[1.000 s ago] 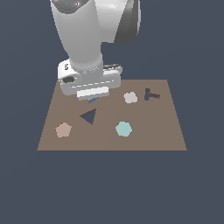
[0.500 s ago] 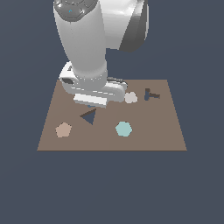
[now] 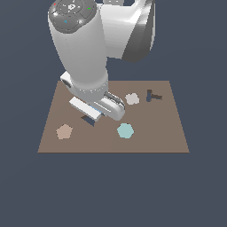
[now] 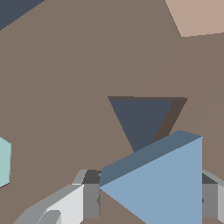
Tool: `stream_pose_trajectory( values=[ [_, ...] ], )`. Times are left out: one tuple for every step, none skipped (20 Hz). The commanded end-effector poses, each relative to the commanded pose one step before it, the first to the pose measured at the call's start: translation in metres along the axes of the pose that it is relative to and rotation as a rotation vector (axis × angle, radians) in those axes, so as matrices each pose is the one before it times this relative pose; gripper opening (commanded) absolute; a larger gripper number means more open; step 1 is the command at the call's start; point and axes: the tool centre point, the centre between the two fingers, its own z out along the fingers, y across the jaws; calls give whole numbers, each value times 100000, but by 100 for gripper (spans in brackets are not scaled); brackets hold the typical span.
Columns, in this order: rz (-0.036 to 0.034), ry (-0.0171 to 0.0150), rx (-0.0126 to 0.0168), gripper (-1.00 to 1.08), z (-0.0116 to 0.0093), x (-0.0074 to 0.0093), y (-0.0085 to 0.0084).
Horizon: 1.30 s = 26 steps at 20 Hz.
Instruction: Insert a designated object into the corresponding slot on a board.
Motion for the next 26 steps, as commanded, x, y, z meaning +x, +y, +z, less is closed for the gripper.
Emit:
stream_pose_trajectory(
  values=[
    [9353, 22, 12, -100, -54, 734, -230],
    [3302, -3, -1, -100, -12, 258, -87],
    [3161, -3, -1, -100, -11, 247, -82],
    [3018, -3, -2, -100, -10, 237, -77],
    [2875, -4, -2, -100, -10, 227, -72],
    [2731, -4, -2, -100, -9, 216, -67],
    [2585, -4, -3, -100, -8, 205, -63],
    [2436, -4, -3, -100, -8, 193, -59],
    [2294, -4, -3, -100, -7, 183, -55],
    [2150, -4, -4, -100, -6, 172, -49],
    [2001, -5, -4, -100, -5, 161, -44],
    [1855, -5, -5, -100, -5, 151, -38],
    [1712, -5, -5, -100, -4, 139, -35],
    [1564, -4, -4, -100, -4, 128, -31],
    [1412, -4, -4, -100, -3, 115, -28],
    [1256, -4, -4, -100, -3, 103, -25],
    [1099, -3, -3, -100, -2, 90, -21],
    [942, -3, -3, -100, -2, 77, -18],
    [786, -3, -3, -100, -1, 66, -13],
    [627, -3, -3, -100, -1, 53, -9],
    [468, -2, -3, -100, 0, 40, -6],
    [313, -2, -3, -100, 0, 29, 0],
    [154, -2, -3, -100, 1, 16, 4],
    [0, 0, 0, -100, -1, 6, 10],
    [-146, -3, -6, -100, 4, -11, 8],
    [-69, 0, -1, -100, 1, -4, 4]
  ],
)
